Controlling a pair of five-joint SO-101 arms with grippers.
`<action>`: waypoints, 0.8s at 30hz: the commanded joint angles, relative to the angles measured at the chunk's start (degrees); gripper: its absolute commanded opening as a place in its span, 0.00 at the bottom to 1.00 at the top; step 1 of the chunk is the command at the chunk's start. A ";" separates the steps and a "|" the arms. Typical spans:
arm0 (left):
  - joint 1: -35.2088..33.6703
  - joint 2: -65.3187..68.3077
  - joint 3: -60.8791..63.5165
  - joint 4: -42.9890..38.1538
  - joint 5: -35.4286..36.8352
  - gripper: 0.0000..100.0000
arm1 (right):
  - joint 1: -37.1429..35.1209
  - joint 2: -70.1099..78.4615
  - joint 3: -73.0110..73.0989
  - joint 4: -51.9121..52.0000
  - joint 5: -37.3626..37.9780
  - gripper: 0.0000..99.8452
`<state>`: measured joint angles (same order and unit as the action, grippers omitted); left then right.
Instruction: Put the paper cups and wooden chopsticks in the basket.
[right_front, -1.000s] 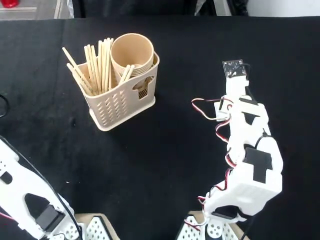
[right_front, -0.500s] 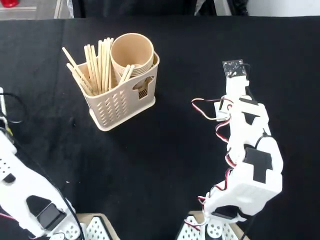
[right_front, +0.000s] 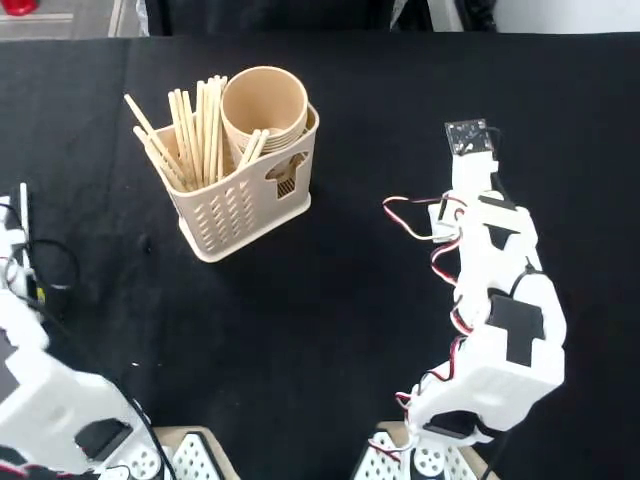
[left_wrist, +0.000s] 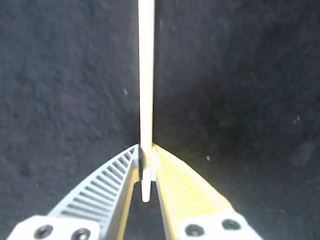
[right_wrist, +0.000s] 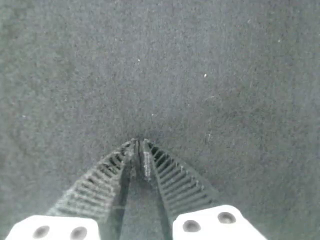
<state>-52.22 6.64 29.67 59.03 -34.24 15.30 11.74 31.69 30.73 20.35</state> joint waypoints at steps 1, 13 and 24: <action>1.10 -11.25 8.75 -3.52 2.11 0.03 | 0.35 -3.38 -0.31 0.09 0.62 0.01; 1.36 -19.43 -1.36 2.29 15.30 0.31 | 0.44 -3.38 -0.31 0.18 0.62 0.01; 3.74 -4.66 -20.26 -1.14 15.74 0.23 | 0.53 -3.38 -0.31 0.18 0.62 0.01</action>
<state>-49.41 -3.91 18.59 58.33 -19.30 15.30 11.74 31.69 30.73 20.35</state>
